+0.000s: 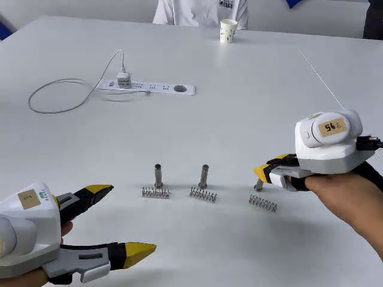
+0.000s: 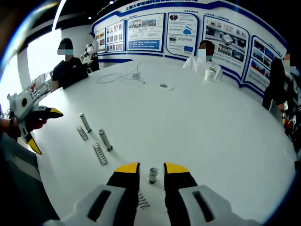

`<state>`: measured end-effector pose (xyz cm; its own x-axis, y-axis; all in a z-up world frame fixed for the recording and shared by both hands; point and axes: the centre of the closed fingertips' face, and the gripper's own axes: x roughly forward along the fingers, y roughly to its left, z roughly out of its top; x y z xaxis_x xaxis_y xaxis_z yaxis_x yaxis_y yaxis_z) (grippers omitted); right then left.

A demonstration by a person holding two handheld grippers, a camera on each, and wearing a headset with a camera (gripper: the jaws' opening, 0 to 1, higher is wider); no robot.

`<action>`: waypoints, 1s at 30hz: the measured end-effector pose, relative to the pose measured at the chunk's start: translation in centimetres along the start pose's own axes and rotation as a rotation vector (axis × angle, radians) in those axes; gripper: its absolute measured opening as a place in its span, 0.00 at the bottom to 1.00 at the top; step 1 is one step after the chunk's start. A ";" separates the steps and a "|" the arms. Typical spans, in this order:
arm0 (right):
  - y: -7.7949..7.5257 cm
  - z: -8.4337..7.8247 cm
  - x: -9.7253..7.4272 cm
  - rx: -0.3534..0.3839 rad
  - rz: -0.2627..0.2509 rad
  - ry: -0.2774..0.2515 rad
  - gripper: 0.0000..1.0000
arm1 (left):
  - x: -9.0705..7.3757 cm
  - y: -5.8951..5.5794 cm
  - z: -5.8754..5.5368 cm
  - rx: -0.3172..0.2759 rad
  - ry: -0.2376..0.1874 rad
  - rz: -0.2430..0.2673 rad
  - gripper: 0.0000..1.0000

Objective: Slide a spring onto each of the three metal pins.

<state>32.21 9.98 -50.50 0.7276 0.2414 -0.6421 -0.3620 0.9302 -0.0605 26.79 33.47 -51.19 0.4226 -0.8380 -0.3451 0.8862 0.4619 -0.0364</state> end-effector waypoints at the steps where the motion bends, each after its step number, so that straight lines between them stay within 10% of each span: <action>1: 0.0 0.1 0.0 -0.003 0.001 -0.003 0.22 | 0.0 0.0 0.0 0.000 0.000 0.000 0.85; 30: -0.1 -1.3 -1.8 -0.052 0.036 0.016 0.23 | 0.2 0.1 0.0 0.001 0.006 0.000 0.85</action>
<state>30.16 9.07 -50.36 0.7045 0.2699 -0.6564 -0.4177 0.9054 -0.0761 26.96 33.36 -51.23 0.4215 -0.8362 -0.3508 0.8864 0.4615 -0.0351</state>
